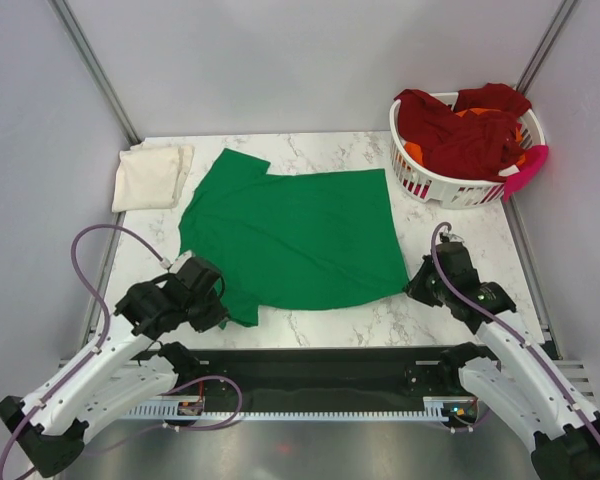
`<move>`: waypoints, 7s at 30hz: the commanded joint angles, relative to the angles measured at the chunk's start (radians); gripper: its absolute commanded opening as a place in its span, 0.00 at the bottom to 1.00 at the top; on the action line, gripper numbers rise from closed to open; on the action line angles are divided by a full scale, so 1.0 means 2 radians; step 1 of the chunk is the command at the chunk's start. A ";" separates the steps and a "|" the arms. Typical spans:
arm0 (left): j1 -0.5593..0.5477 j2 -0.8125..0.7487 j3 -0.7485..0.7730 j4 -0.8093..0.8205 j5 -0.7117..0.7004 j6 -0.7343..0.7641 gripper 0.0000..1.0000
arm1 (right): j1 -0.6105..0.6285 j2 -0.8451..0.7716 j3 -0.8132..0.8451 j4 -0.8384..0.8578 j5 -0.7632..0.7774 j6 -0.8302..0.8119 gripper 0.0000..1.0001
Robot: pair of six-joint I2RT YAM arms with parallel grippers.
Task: Fold and stack the t-shirts
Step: Flatten the tshirt out, then fold the tshirt
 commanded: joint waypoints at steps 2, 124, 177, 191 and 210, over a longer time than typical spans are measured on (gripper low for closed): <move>-0.001 -0.021 0.049 -0.090 0.004 0.023 0.02 | -0.002 -0.014 0.008 -0.048 -0.011 -0.006 0.00; 0.395 0.364 0.112 0.207 0.032 0.352 0.69 | -0.116 0.361 0.034 0.280 -0.079 -0.080 0.02; 0.407 0.264 0.115 0.083 0.012 0.324 0.59 | -0.123 0.133 -0.027 0.120 -0.069 -0.064 0.45; 0.301 0.324 0.118 0.201 0.074 0.282 0.37 | -0.123 0.100 0.030 0.085 -0.081 -0.073 0.98; 0.259 0.586 0.280 0.253 0.079 0.263 0.15 | -0.123 0.150 0.028 0.113 -0.060 -0.102 0.98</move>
